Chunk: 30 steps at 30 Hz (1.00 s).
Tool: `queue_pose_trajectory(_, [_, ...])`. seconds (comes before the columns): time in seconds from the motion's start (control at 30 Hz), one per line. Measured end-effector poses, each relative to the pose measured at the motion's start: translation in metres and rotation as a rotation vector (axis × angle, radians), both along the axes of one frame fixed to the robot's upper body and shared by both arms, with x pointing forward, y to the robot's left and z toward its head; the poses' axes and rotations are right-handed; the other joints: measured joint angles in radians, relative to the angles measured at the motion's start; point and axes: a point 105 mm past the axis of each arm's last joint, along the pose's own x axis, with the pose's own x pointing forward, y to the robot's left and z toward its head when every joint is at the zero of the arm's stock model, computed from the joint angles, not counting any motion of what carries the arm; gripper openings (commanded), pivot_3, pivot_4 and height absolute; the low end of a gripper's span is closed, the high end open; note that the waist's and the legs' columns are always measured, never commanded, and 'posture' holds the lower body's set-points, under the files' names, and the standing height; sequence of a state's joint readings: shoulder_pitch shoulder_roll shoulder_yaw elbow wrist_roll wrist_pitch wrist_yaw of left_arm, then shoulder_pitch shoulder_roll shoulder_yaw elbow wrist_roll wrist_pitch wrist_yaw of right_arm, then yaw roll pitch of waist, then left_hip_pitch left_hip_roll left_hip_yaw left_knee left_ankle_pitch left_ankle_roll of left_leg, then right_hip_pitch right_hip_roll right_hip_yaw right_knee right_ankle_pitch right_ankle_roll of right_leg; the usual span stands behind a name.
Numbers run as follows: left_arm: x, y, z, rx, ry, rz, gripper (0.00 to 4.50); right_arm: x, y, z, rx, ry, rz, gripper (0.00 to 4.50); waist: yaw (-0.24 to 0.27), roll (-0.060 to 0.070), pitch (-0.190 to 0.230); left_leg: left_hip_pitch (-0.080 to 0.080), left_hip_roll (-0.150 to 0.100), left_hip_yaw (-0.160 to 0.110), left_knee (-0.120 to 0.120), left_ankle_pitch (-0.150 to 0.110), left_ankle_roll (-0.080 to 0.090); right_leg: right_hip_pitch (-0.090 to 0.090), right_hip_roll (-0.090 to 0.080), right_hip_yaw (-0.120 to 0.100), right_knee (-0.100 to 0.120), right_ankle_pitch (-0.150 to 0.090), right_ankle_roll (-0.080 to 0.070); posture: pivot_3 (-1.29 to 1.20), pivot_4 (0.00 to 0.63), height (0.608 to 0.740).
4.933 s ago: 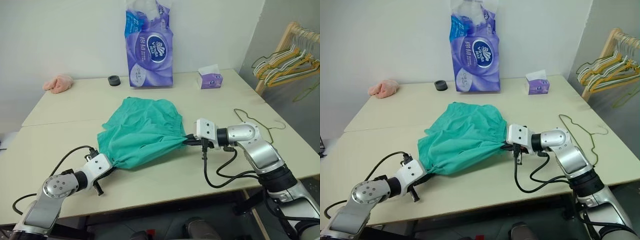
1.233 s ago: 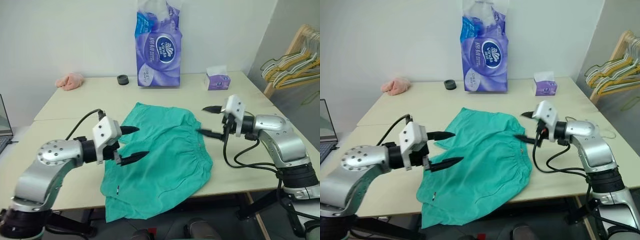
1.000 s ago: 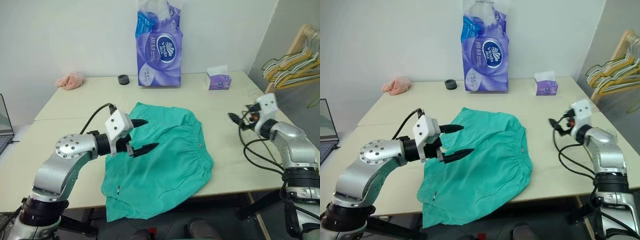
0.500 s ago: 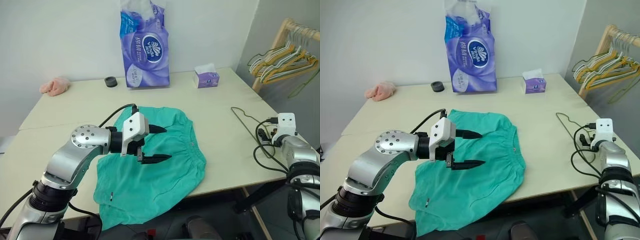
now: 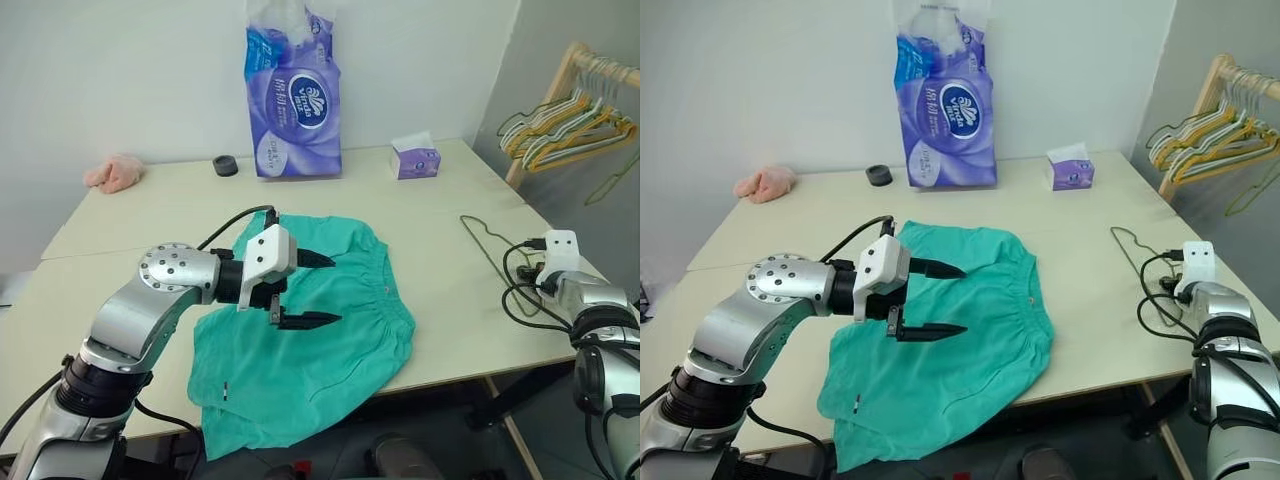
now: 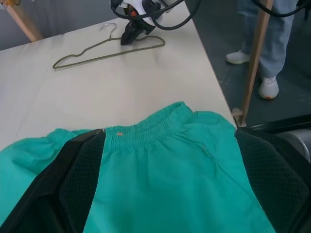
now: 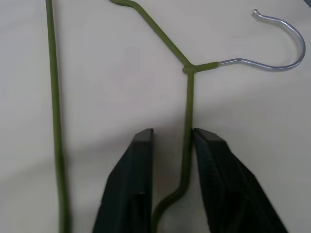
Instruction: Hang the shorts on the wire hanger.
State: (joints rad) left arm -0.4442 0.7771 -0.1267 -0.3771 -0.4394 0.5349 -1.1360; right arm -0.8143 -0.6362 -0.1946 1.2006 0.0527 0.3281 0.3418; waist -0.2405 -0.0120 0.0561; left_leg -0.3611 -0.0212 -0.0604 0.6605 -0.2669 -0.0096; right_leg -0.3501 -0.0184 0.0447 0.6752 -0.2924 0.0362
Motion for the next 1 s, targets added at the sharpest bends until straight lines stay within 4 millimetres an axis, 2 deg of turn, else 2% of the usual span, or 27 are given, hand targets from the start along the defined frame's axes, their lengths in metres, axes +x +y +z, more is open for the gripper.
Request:
queue_pose_trajectory(0.07, [0.003,0.004,0.001,0.003,-0.010,0.026,4.50,0.000,0.001,-0.001,-0.006,0.000,-0.004,0.02,0.004,-0.002,-0.001,0.000,0.000,0.000,0.000,0.000,0.000,0.000,0.000,0.000,0.000,0.000,0.000,-0.21,0.014,0.740])
queue_pose_trajectory(0.27, [0.013,0.024,0.003,0.013,-0.019,0.138,4.50,0.004,0.006,0.000,-0.075,-0.011,0.050,0.02,0.004,-0.003,-0.002,0.000,0.000,0.000,0.000,0.000,0.000,-0.001,-0.001,0.001,0.000,0.000,0.000,-0.21,0.015,0.740])
queue_pose_trajectory(0.4, [0.028,0.044,0.002,0.005,-0.038,0.260,4.50,0.013,0.023,0.005,-0.089,-0.038,0.148,0.02,-0.004,-0.001,0.000,-0.001,0.000,0.000,0.000,0.000,0.000,-0.003,-0.001,0.001,0.002,0.000,-0.001,-0.21,0.015,0.740])
queue_pose_trajectory(0.53, [0.048,0.071,0.008,-0.022,-0.065,0.419,4.50,0.030,0.054,0.030,-0.082,-0.138,0.301,0.02,-0.010,0.003,0.002,-0.001,0.000,0.000,0.000,0.000,0.000,-0.004,-0.001,0.001,0.004,0.000,0.000,-0.21,0.017,0.740])
queue_pose_trajectory(0.67, [0.066,0.103,0.017,-0.046,-0.086,0.571,4.50,0.045,0.101,0.083,-0.147,-0.321,0.516,0.02,-0.008,0.005,0.003,-0.002,0.000,-0.001,0.000,-0.001,-0.001,-0.006,-0.003,0.000,0.005,0.000,0.000,-0.22,0.017,0.740])
queue_pose_trajectory(0.77, [0.074,0.117,0.025,-0.075,-0.097,0.636,4.50,0.041,0.138,0.112,-0.216,-0.429,0.691,0.02,-0.004,0.005,0.003,-0.003,0.000,-0.003,0.000,-0.001,-0.001,-0.006,-0.004,-0.001,0.004,0.000,0.000,-0.21,0.017,0.740])
queue_pose_trajectory(0.87, [0.076,0.125,0.025,-0.080,-0.062,0.671,4.50,0.028,0.170,0.118,-0.314,-0.491,0.891,0.02,0.005,0.005,0.003,-0.003,0.000,-0.003,0.000,-0.001,-0.001,-0.006,-0.005,-0.002,0.004,0.000,0.000,-0.22,0.018,0.740])
queue_pose_trajectory(1.0, [0.072,0.127,0.017,-0.118,0.080,0.662,4.50,0.005,0.207,0.119,-0.481,-0.562,1.166,0.02,0.014,0.004,0.004,-0.003,-0.001,-0.003,0.000,-0.001,-0.002,-0.007,-0.005,-0.001,0.005,-0.001,0.001,-0.22,0.020,0.740])
